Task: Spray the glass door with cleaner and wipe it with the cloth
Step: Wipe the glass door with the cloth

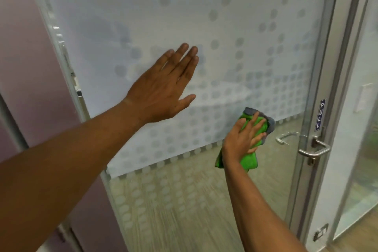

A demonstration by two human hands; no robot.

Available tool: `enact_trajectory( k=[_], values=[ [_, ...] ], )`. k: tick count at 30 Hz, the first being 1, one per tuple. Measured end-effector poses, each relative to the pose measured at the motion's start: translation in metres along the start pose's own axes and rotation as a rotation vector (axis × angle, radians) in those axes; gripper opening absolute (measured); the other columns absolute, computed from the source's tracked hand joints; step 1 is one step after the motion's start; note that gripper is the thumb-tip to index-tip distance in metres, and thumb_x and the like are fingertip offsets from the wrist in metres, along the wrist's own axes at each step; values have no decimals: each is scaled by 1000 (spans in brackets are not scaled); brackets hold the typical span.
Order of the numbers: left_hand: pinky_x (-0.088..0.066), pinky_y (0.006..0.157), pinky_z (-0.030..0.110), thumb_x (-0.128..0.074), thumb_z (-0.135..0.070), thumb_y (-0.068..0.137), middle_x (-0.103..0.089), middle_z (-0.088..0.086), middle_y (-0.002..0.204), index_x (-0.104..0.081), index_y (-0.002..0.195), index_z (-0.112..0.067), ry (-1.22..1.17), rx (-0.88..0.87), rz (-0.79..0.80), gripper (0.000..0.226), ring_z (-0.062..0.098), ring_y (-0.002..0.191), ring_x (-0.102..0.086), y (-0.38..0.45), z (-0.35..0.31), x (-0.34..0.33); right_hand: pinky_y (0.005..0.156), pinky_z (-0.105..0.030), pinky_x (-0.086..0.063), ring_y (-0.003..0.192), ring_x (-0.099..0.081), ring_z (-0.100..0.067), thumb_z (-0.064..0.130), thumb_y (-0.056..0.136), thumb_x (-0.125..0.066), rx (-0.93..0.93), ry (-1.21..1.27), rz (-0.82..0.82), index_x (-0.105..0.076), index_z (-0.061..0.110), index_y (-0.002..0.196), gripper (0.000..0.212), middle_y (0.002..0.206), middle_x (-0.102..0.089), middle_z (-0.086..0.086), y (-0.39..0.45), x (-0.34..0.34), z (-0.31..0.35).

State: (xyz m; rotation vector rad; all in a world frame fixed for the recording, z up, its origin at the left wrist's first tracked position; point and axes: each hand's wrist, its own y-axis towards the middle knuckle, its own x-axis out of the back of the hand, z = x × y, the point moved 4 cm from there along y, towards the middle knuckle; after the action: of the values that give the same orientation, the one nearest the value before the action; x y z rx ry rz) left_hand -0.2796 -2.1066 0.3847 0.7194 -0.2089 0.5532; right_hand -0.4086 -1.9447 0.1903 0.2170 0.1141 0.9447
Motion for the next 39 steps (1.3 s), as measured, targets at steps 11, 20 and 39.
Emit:
enact_trajectory(
  k=[11, 20, 39],
  values=[
    [-17, 128, 46, -21, -53, 105, -9, 19, 169, -10, 160, 2, -61, 53, 45, 79, 34, 158, -8, -57, 3, 16, 115, -68, 1, 154, 4, -28, 45, 104, -26, 376, 16, 29, -26, 40, 154, 50, 166, -10, 11, -88, -31, 81],
    [-29, 122, 51, -38, -45, 104, -35, 18, 162, -30, 156, -1, -227, 182, -81, 69, 36, 150, -34, -81, 2, 54, 114, -70, -13, 152, -6, -38, 50, 100, -21, 1141, -326, 160, -9, 32, 157, 61, 167, -6, -1, -140, -42, 193],
    [-29, 123, 46, -37, -48, 104, -35, 17, 162, -28, 158, -5, -384, 219, -13, 69, 35, 148, -37, -89, -79, 81, 119, -46, -29, 149, -26, -24, 31, 106, -39, 187, 104, 679, -41, 35, 147, 41, 160, -27, 5, -165, 69, -52]
  ],
)
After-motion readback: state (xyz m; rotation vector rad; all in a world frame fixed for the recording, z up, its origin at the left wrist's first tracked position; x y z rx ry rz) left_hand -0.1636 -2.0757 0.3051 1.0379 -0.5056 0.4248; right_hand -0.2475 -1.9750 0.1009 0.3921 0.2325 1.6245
